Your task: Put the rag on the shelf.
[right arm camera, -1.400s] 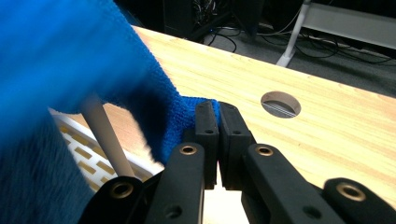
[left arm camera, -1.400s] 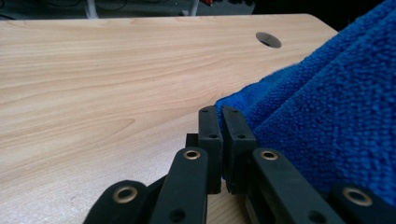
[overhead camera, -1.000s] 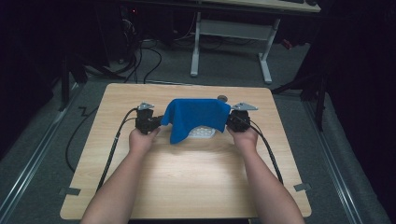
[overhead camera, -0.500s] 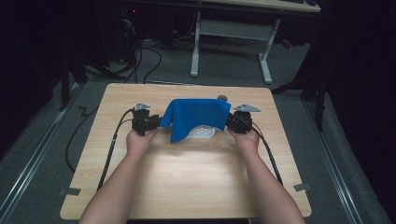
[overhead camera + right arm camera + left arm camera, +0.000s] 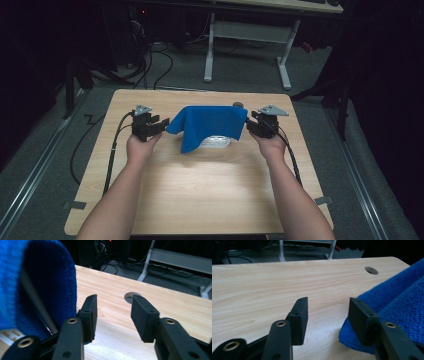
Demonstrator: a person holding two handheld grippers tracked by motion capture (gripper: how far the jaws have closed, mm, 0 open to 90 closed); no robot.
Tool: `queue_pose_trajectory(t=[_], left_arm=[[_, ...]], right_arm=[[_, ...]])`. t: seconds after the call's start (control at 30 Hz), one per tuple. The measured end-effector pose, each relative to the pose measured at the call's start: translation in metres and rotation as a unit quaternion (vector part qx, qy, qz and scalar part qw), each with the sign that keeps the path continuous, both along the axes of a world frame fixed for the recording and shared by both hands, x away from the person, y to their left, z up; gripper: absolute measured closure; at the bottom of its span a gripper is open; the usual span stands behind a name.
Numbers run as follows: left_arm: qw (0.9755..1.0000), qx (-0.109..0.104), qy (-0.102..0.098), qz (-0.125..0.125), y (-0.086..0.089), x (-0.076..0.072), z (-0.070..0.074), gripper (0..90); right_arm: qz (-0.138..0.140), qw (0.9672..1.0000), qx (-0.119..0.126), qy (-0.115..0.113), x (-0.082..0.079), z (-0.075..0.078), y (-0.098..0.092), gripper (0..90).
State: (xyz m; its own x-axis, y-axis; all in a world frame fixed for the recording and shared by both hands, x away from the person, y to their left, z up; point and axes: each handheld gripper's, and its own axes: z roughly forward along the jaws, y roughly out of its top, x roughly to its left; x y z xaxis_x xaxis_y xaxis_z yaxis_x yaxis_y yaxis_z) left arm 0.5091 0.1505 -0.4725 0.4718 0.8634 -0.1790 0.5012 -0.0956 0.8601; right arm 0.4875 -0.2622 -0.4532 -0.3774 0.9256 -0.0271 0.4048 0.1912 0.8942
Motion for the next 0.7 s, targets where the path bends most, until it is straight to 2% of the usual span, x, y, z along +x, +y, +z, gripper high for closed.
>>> queue_pose_trajectory(t=[0.17,0.23,0.33,0.5,0.6,0.7], left_arm=[[0.9998,0.012,-0.01,0.007,0.005,-0.003,0.005,47.1],[0.9997,0.023,-0.009,0.008,0.006,-0.004,0.006,44.4],[0.9996,0.028,-0.008,0.006,0.006,-0.006,0.005,42.9],[0.9996,0.026,-0.013,0.005,0.007,-0.012,0.006,40.2],[0.9998,0.017,-0.011,0.009,0.011,-0.017,0.005,39.8],[0.9998,0.014,-0.013,0.011,0.016,-0.026,0.002,38.9]], right_arm=[[-0.004,1.0,0.002,-0.006,-0.002,0.007,-0.003,51.6],[-0.007,1.0,0.001,-0.006,-0.002,0.007,-0.004,49.8],[-0.009,0.9999,-0.004,-0.003,-0.003,0.007,-0.004,46.8],[-0.009,0.9999,-0.01,-0.003,-0.006,0.005,-0.003,44.5],[-0.011,0.9999,-0.008,-0.005,-0.01,0.004,-0.004,44.1],[-0.011,0.9999,-0.008,-0.002,-0.014,0.004,-0.005,43.1]])
